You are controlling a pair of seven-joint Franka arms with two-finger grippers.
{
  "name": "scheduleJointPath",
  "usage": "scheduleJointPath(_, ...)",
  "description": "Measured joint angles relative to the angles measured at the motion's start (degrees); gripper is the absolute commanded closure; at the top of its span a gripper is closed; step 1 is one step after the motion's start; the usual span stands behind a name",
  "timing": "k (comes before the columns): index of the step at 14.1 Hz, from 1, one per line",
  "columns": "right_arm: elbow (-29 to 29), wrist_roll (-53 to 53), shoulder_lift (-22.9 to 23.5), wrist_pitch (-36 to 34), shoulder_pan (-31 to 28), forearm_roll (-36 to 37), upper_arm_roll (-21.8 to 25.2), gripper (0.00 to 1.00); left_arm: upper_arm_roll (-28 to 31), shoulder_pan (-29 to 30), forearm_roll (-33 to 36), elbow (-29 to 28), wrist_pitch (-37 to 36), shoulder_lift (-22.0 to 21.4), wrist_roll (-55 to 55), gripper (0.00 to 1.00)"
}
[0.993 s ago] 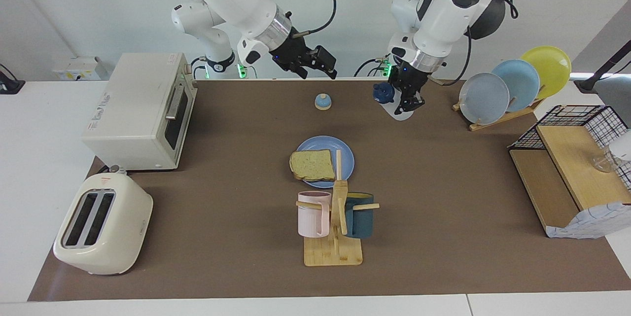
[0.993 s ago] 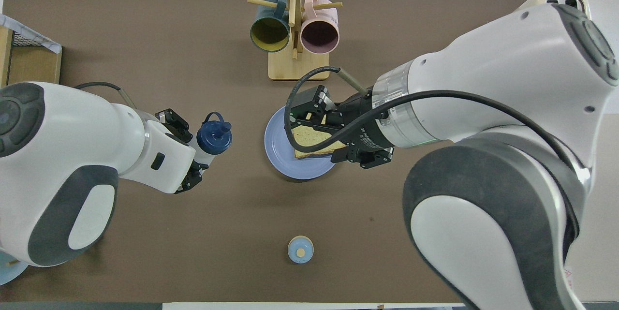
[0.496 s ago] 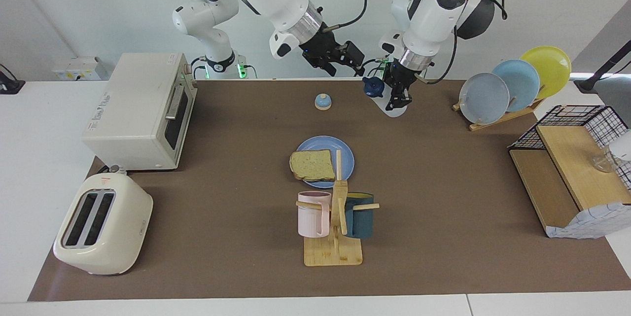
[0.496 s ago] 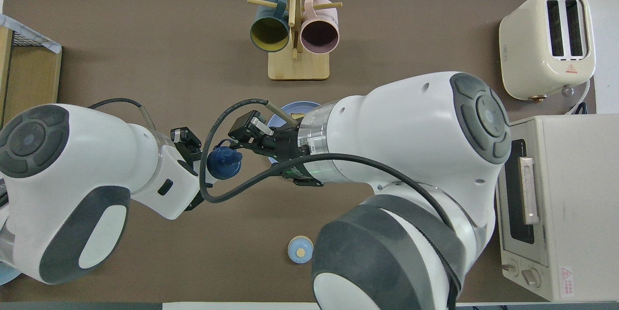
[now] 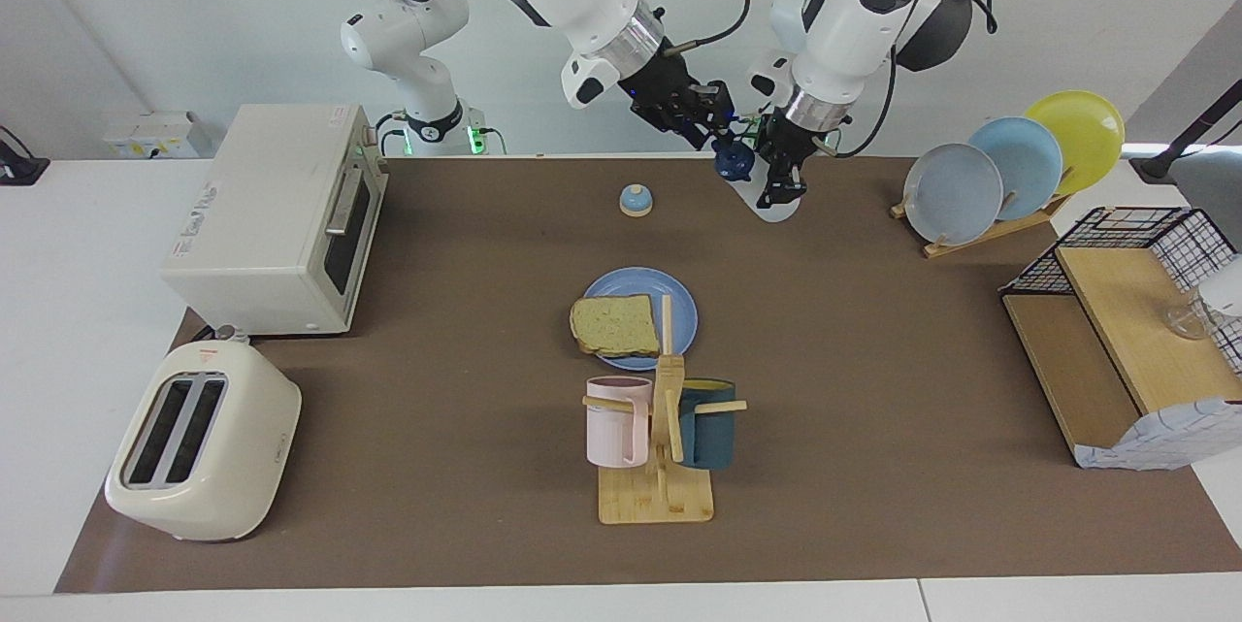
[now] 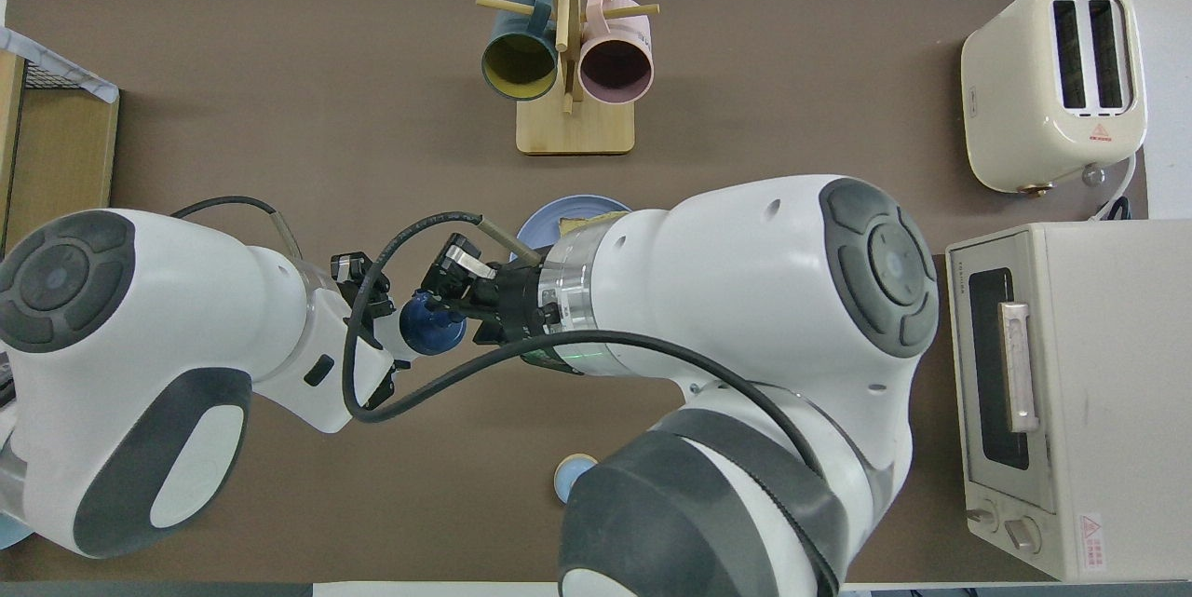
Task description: Put bread on plate and add seasoning
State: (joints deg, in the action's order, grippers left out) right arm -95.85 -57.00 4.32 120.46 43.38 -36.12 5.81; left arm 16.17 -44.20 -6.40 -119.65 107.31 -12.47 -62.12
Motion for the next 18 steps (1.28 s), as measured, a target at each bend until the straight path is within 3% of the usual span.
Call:
scheduleJointPath(10,-0.1,0.0,0.1,0.0,0.1,0.0,0.2,0.6,-0.1,0.0,0.0,0.0,0.0,-0.2,0.0,1.0)
scheduleJointPath(13,-0.1,0.0,0.1,0.0,-0.2,0.0,0.2,0.72,-0.1,0.0,0.0,0.0,0.0,-0.2,0.0,1.0)
scheduleJointPath(16,-0.1,0.0,0.1,0.0,-0.2,0.0,0.2,0.76,-0.1,0.0,0.0,0.0,0.0,-0.3,0.0,1.0)
scheduleJointPath(18,-0.1,-0.3,0.1,0.0,-0.2,0.0,0.2,0.89,-0.1,0.0,0.0,0.0,0.0,-0.3,0.0,1.0)
